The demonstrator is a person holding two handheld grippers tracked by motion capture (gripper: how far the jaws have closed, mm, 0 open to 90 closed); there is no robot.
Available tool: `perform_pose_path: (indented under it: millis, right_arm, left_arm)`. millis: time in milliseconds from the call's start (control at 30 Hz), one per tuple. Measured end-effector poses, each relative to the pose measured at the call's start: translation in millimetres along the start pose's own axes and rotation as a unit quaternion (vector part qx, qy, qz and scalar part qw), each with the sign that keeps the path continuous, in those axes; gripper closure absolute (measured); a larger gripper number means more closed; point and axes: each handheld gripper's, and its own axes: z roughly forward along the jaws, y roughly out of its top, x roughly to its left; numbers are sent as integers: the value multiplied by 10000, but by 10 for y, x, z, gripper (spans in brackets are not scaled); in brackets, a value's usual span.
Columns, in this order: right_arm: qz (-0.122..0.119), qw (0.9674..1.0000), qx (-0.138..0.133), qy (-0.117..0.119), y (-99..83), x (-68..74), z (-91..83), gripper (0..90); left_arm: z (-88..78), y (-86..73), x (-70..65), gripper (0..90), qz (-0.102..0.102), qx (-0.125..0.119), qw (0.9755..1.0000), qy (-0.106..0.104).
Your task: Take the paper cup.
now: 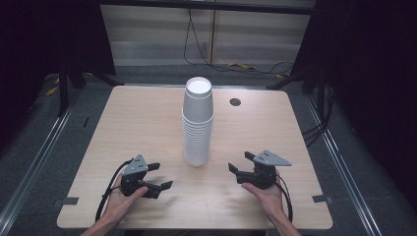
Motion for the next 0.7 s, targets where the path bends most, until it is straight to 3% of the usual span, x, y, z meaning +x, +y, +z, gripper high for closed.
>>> perform_pose_path:
  millis: [167, 300, 333, 400, 700]
  right_arm:
    - [20, 9999, -65, 138, 25, 19, -17, 253]
    - [-131, 9996, -36, 234, 91, 22, -35, 224]
    - [-70, 9996, -101, 250, 118, 7, -50, 205]
    - [27, 9993, -192, 325, 148, -12, -68, 201]
    - [-8, 9980, -114, 626, 259, 21, -42, 188]
  left_arm:
    - [-9, 5, -6, 163, 85, 31, 10000, 6]
    - [-18, 0, -5, 174, -21, 81, 10000, -50]
    - [-19, -6, 2, 178, -40, 112, 9999, -55]
    - [-13, -8, 14, 178, -94, 97, 9999, -65]
    - [3, 11, -11, 177, -85, -36, 9999, -92]
